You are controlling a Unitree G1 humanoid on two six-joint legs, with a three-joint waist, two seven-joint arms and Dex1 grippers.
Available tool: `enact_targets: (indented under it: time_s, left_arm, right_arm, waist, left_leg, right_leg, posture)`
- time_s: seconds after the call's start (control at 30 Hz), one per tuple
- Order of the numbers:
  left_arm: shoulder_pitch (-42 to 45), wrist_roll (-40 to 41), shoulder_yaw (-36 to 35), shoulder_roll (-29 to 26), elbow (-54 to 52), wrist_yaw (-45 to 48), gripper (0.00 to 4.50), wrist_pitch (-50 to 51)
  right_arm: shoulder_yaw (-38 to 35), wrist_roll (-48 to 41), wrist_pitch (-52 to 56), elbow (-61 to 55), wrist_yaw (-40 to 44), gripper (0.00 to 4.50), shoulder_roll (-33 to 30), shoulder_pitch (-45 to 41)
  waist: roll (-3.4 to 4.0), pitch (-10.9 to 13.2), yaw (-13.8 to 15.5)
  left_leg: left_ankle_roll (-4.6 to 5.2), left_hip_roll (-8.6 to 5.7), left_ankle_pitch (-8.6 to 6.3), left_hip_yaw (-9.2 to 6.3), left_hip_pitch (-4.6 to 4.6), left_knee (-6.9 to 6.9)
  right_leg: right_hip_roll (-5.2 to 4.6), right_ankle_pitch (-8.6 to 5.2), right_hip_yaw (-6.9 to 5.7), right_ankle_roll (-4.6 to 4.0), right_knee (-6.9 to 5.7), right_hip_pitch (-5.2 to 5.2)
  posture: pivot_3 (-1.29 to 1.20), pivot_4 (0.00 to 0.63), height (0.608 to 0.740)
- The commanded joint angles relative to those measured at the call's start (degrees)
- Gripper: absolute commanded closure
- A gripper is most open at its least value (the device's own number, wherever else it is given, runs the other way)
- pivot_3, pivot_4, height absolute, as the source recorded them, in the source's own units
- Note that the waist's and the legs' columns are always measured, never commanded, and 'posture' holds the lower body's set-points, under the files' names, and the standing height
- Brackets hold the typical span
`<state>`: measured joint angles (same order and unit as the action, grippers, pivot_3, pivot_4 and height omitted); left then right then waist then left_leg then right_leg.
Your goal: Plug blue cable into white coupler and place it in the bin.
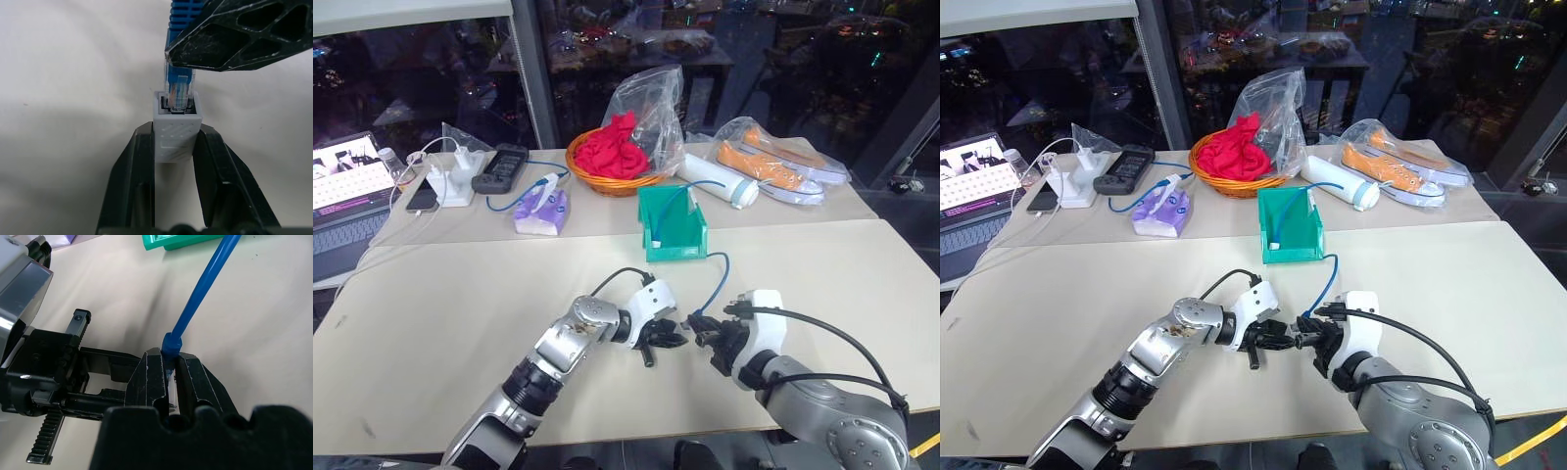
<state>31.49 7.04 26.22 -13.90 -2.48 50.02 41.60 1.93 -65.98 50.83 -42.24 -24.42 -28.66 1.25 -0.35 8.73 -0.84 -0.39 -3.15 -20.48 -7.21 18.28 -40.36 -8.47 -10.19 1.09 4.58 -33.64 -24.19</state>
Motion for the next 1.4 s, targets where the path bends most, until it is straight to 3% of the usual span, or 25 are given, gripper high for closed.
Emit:
enact_targets:
  time_s: [0.03,0.43,0.77,1.03,1.1,1.3,1.4]
  left_arm:
    - [-0.1,0.4,-1.3,-0.8,-3.6,-1.7,3.88,1.9]
    - [-1.1,0.4,0.4,-1.2,-7.3,-4.3,3.88,5.6]
    - [-2.3,0.9,0.7,-1.6,-9.6,-6.1,3.88,7.1]
    - [-3.8,2.2,-4.8,-1.6,-8.2,-10.1,3.88,8.2]
    - [-4.5,3.9,-5.0,-2.9,-9.3,-8.2,2.87,8.4]
    - [-7.5,7.5,-6.4,-8.4,-12.2,-3.0,0.85,5.0]
    - [-9.4,9.1,-8.0,-10.3,-13.4,-1.2,0.85,2.2]
  right_arm:
    - [4.7,1.7,6.9,4.3,-0.1,4.5,-0.5,2.9]
    - [7.7,2.9,10.4,5.5,4.0,4.5,-1.4,2.5]
    - [7.2,2.2,10.5,8.5,7.2,4.5,2.3,5.2]
    - [1.3,2.3,7.4,6.9,7.2,4.5,4.3,3.3]
    - [-1.1,2.0,6.2,5.9,6.6,4.5,4.7,2.8]
    - [-12.3,-6.7,4.2,4.4,4.4,4.5,-0.1,-4.8]
    - [-15.3,-9.0,3.6,7.0,4.9,4.5,-3.0,-10.2]
  waist:
    - [-0.01,0.0,0.0]
    - [-0.34,-0.4,-0.1]
    - [-0.92,-1.0,-0.2]
    - [-0.97,-1.0,-0.2]
    - [-0.96,-1.0,-0.2]
    - [-0.68,-0.7,0.0]
    - [-0.45,-0.4,-0.1]
  left_leg:
    - [-0.01,0.0,0.0,0.0,-0.02,0.03]
    - [-0.05,0.02,0.03,0.0,-0.18,0.22]
    - [-0.1,0.1,0.06,-0.01,-0.55,0.62]
    - [-0.12,0.1,0.06,-0.01,-0.68,0.64]
    - [-0.13,0.09,0.07,0.0,-0.65,0.64]
    - [-0.18,0.06,0.1,0.02,-0.5,0.6]
    - [-0.2,0.04,0.11,0.0,-0.36,0.6]
  right_leg:
    - [0.0,-0.01,0.0,-0.01,0.0,0.0]
    - [0.01,-0.08,0.0,-0.06,-0.01,0.05]
    - [0.05,-0.23,0.0,-0.18,-0.04,0.17]
    - [0.05,-0.28,0.02,-0.19,-0.15,0.22]
    - [0.05,-0.29,0.07,-0.2,-0.24,0.13]
    - [0.05,-0.32,0.11,-0.23,-0.31,-0.02]
    - [0.05,-0.31,0.11,-0.23,-0.32,-0.16]
  posture:
    - [0.0,0.15,0.74]
    - [0.0,0.15,0.74]
    - [0.0,0.15,0.74]
    - [0.0,0.15,0.74]
    - [0.0,0.15,0.74]
    - [0.0,0.15,0.74]
    - [0.0,0.15,0.74]
